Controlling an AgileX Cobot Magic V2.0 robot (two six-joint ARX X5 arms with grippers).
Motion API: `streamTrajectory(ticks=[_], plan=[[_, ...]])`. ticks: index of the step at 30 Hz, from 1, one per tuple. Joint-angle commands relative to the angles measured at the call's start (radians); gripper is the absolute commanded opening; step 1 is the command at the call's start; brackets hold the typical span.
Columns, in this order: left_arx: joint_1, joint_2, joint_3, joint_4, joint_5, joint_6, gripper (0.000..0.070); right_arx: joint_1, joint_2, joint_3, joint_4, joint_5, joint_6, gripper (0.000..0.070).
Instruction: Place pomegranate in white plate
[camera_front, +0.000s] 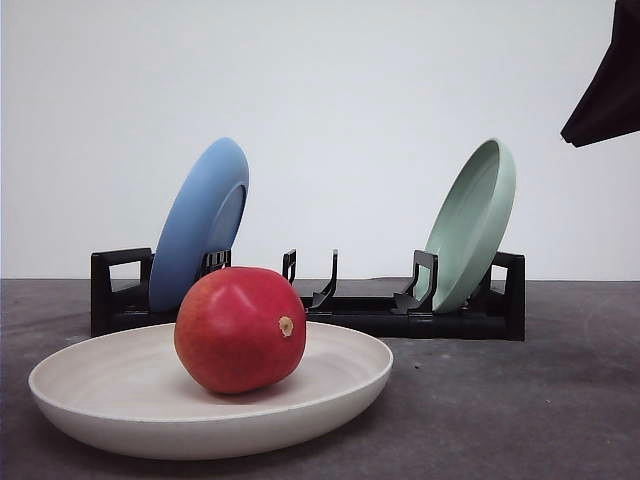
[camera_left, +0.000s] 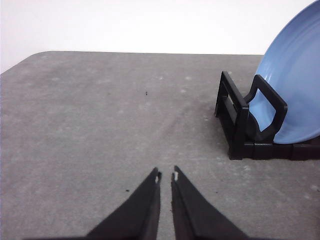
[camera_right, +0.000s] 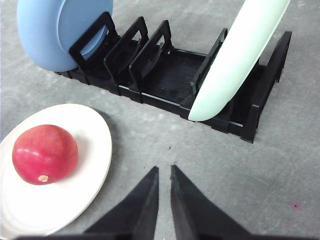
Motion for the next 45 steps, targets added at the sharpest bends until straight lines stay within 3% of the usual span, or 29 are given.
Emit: streamTrajectory(ticks=[1,10,14,17,25,36,45], plan=[[0.0,-0.002,-0.01,0.009,-0.003,0.011,0.0023,0.004,0.006,0.002,0.011,-0.001,0.006,0.0038],[0.0,-0.002,-0.01,0.009,-0.003,0.011,0.0023,0.004,0.006,0.002,0.01,-0.001,0.001,0.0038],[0.0,-0.002,-0.01,0.009,-0.003,0.011,0.0023,-0.005,-0.036,-0.024,0.01,0.06,-0.156,0.0038],[0.0,-0.002,-0.01,0.008,-0.003,0.011,0.0023,-0.023,-0.106,-0.101,0.07,0.149,-0.193,0.0038],[0.0,-0.002,-0.01,0.009,-0.003,0.011,0.0023,-0.109,-0.419,-0.435,0.313,0.408,-0.079,0.0038],[0.0,-0.002,-0.01,0.009,-0.003,0.011,0.0023,-0.206,-0.807,-0.634,0.318,0.419,-0.064,0.0038],[0.0,-0.002,-0.01,0.01,-0.003,0.011,0.0023,-0.212,-0.818,-0.634,0.352,0.418,-0.064,0.0038]])
